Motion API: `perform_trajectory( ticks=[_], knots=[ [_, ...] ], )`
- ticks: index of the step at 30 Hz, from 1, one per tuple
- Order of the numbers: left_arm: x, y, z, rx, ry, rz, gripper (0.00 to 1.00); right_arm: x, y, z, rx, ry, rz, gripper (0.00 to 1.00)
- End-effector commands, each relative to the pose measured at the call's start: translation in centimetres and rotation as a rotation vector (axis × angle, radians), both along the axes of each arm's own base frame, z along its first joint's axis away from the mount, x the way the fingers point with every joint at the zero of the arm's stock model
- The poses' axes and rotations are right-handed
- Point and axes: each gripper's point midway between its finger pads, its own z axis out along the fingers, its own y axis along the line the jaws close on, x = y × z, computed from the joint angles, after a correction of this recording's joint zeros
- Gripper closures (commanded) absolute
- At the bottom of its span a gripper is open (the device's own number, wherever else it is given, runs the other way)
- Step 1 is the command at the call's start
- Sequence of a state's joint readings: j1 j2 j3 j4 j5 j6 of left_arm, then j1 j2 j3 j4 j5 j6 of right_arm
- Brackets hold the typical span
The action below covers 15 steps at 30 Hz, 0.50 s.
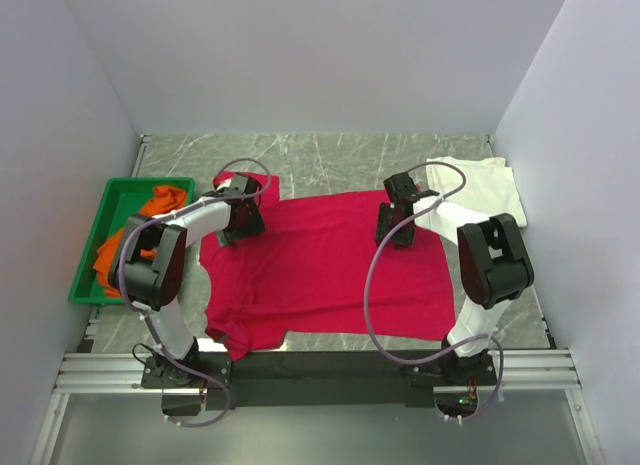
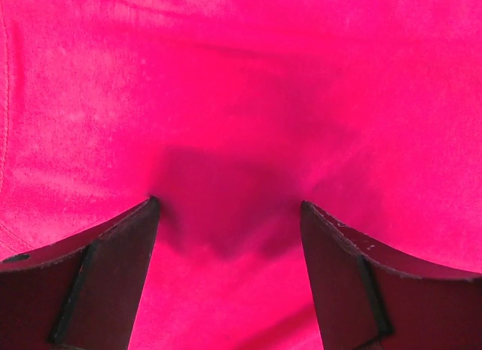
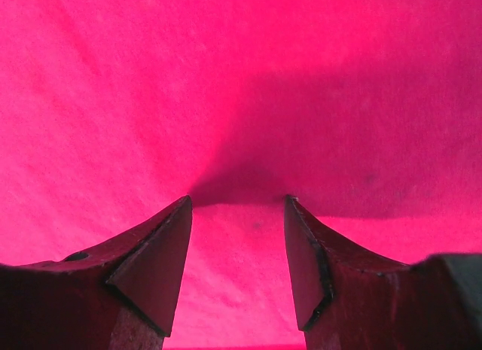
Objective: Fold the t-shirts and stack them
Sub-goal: Flatten the tshirt out
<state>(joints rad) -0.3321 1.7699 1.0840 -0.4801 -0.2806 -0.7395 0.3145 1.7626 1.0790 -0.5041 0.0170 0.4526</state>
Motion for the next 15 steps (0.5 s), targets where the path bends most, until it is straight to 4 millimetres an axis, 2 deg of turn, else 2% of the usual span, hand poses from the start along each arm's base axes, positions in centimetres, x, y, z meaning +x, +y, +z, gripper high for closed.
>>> perform_trajectory(
  ticks=[1, 5, 6, 8, 9, 11, 12, 14, 15],
  knots=[
    [1.3, -0.8, -0.6, -0.011, -0.004, -0.005, 0.20, 1.5, 0.3, 0.3, -0.018, -0.016, 0.008, 0.41],
    [2.6, -1.0, -1.3, 0.005, 0.006, -0.009, 0.20, 2.6, 0.5, -0.2, -0.027, -0.008, 0.007, 0.41],
    [2.8, -1.1, -1.9, 0.013, 0.024, -0.011, 0.20, 2.8, 0.4, -0.7, -0.037, 0.004, 0.005, 0.41],
    [3.9, -1.3, -1.9, 0.015, 0.018, -0.012, 0.20, 3.4, 0.2, -0.7, -0.045, 0.007, 0.005, 0.41],
    [4.1, -1.3, -2.6, 0.021, 0.035, -0.015, 0.20, 4.2, 0.3, -0.6, -0.040, 0.004, 0.002, 0.41],
    [5.5, -1.6, -2.3, 0.015, 0.027, -0.018, 0.21, 5.0, 0.1, -0.5, -0.037, 0.009, -0.005, 0.41],
    [5.7, -1.7, -3.0, 0.021, 0.044, -0.024, 0.21, 5.8, -0.1, -0.5, -0.035, 0.011, -0.014, 0.41],
    [7.6, -1.9, -2.2, 0.017, 0.019, -0.029, 0.21, 6.8, -0.3, -0.4, -0.024, 0.010, -0.024, 0.42],
    [8.0, -1.9, -3.0, 0.023, 0.033, -0.032, 0.21, 7.7, -0.6, -0.3, -0.018, 0.009, -0.034, 0.42]
  ],
)
